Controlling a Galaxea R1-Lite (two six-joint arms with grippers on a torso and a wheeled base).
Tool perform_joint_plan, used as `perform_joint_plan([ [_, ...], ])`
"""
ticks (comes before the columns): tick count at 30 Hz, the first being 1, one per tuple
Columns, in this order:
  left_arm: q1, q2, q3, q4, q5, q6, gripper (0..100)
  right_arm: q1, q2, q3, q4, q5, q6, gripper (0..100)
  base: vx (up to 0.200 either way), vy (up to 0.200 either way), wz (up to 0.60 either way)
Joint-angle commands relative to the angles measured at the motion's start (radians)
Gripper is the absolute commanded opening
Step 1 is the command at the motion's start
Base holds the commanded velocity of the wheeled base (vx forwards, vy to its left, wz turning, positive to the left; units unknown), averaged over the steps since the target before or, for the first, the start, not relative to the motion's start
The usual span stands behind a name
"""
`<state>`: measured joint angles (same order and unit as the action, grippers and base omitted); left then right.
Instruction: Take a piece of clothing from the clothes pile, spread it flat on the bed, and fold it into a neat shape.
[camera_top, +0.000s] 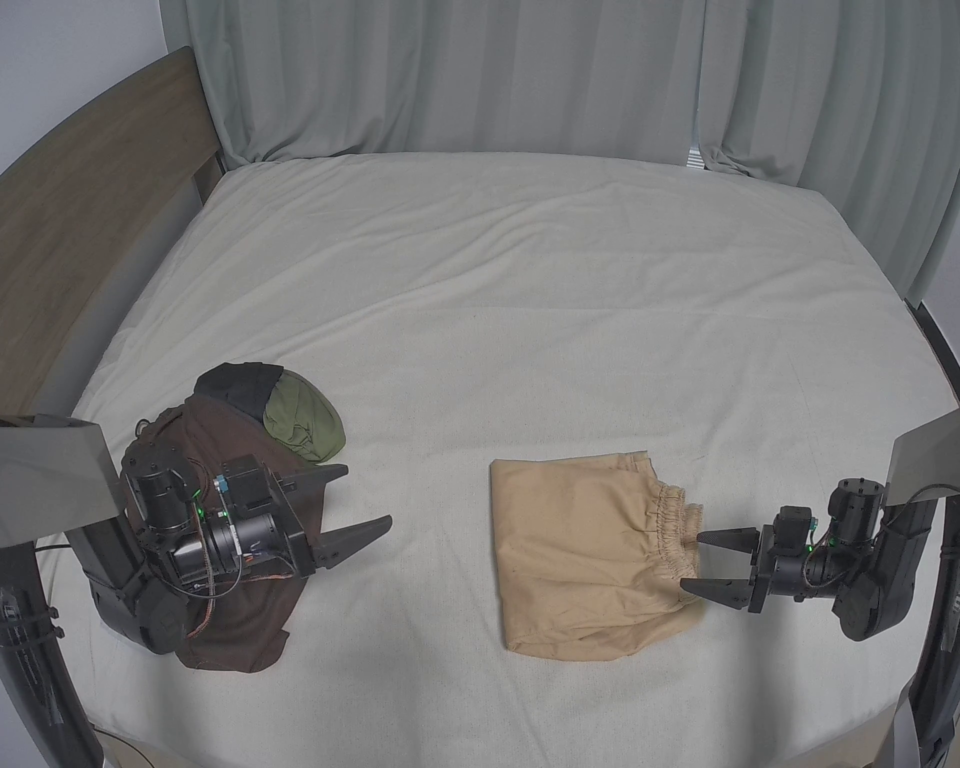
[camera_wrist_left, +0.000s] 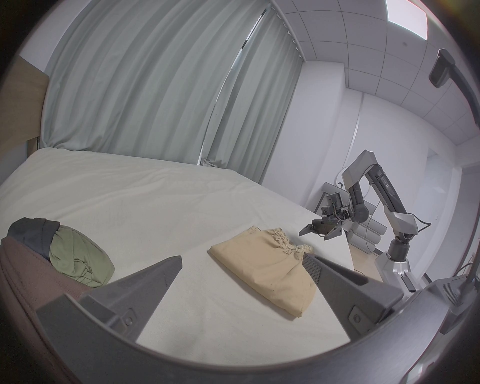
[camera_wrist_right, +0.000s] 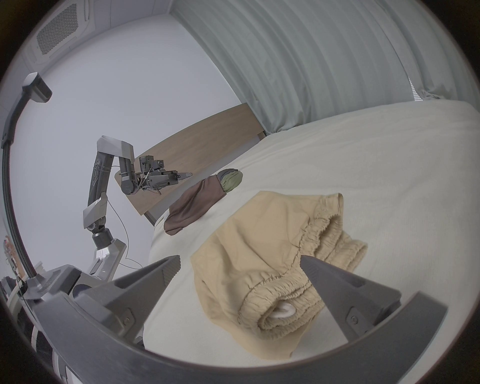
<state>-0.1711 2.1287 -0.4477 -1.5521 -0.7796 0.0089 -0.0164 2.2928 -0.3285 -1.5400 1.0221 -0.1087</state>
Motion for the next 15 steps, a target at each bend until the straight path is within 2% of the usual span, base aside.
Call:
perform_joint_plan([
  [1, -0.001, 0.014, 0.000, 0.000, 0.000, 0.002, 100, -0.008, 0.034, -0.001, 0.001, 0.000, 0.001, 100, 0.000, 0.000, 0.00],
  [6, -0.001, 0.031, 0.000, 0.000, 0.000, 0.005, 100, -0.010, 0.057, -0.001, 0.001, -0.031, 0.007, 100, 0.000, 0.000, 0.00],
  [15, -0.001, 0.033, -0.002, 0.000, 0.000, 0.006, 100, -0.037, 0.123, -0.007, 0.001, -0.036, 0.006, 100, 0.000, 0.000, 0.00],
])
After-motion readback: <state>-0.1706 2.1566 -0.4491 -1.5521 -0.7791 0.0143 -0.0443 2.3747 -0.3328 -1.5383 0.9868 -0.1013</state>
